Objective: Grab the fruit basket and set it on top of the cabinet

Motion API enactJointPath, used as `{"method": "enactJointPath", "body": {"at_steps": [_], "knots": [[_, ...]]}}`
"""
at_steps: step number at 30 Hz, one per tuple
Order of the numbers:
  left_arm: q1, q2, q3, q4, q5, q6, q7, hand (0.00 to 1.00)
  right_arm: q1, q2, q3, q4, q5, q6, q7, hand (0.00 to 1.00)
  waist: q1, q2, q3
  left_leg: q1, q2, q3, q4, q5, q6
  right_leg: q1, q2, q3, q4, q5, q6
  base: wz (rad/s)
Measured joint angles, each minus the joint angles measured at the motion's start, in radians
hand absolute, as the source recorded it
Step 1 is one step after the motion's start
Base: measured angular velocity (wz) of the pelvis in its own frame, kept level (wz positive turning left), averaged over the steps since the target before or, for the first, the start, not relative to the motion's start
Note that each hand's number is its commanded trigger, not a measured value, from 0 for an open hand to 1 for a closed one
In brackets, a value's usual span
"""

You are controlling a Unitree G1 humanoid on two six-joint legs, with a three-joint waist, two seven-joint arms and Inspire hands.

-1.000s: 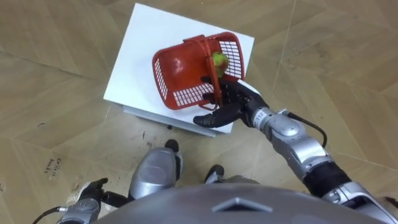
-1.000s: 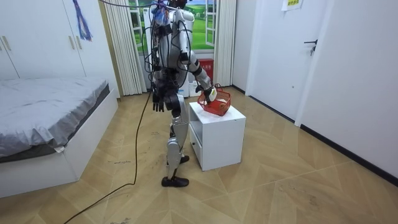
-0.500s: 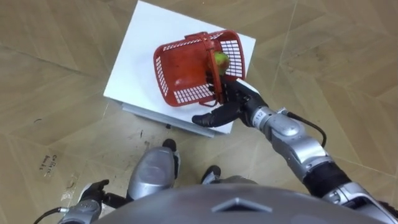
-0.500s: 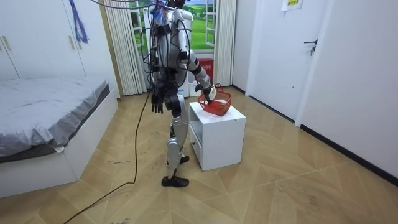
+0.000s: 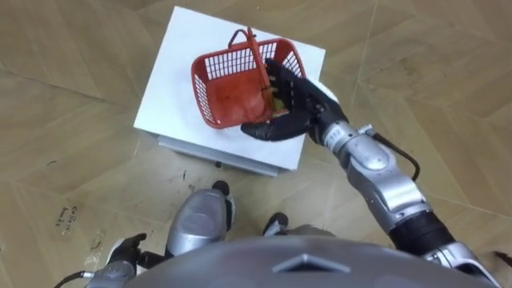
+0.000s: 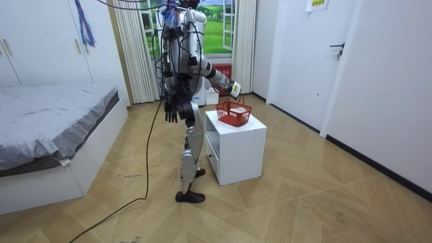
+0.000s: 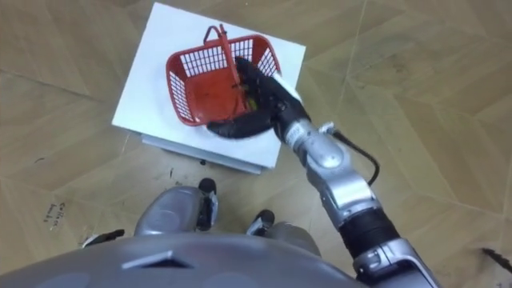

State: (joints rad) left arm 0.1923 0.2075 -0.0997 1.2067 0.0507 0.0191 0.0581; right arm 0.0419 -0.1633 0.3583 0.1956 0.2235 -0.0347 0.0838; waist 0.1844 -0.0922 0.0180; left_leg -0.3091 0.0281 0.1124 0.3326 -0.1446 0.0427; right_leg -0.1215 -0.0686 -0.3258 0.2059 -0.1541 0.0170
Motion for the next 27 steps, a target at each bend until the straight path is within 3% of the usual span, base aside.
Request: {"method": "enactJointPath", "body": {"at_steps": [3, 16, 18, 24, 27], "knots": [[0.010, -0.003, 0.002, -0.005, 0.001, -0.002, 0.004, 0.00, 0.006, 0.007, -0.026, -0.032, -0.046, -0.024, -0.056, 0.00, -0.016, 0.008, -0.0077, 0.018, 0.000, 0.014, -0.013, 0.001, 0.001, 0.006, -0.002, 0.011, 0.002, 0.000, 0.000, -0.10], [0.010, -0.033, 0.030, 0.016, 0.009, -0.004, 0.047, 0.00, 0.020, 0.008, -0.129, -0.099, -0.133, -0.091, -0.306, 0.00, -0.076, 0.030, -0.0080, 0.090, 0.002, 0.064, -0.060, 0.002, -0.001, 0.038, -0.005, 0.054, -0.003, -0.001, 0.001, -0.12], [0.010, -0.033, 0.032, 0.016, 0.008, -0.004, 0.047, 0.00, 0.053, 0.008, -0.140, -0.088, -0.134, -0.118, -0.329, 0.00, -0.081, 0.036, -0.0083, 0.110, 0.001, 0.074, -0.066, 0.002, -0.001, 0.057, -0.005, 0.063, -0.009, 0.000, 0.002, -0.09], [0.019, -0.035, 0.086, -0.012, 0.007, -0.020, 0.051, 0.00, 0.150, 0.005, -0.191, -0.028, -0.141, -0.120, -0.382, 0.00, -0.126, 0.059, -0.0097, 0.141, -0.006, 0.079, -0.086, 0.002, -0.002, 0.079, -0.010, 0.075, -0.017, -0.004, 0.008, -0.03], [0.021, -0.036, 0.099, -0.028, 0.002, -0.024, 0.069, 0.00, 0.182, -0.002, -0.222, 0.051, -0.163, -0.129, -0.413, 0.00, -0.137, 0.059, -0.0087, 0.173, -0.007, 0.098, -0.103, 0.002, -0.002, 0.089, -0.011, 0.089, -0.020, -0.005, 0.011, -0.17]]}}
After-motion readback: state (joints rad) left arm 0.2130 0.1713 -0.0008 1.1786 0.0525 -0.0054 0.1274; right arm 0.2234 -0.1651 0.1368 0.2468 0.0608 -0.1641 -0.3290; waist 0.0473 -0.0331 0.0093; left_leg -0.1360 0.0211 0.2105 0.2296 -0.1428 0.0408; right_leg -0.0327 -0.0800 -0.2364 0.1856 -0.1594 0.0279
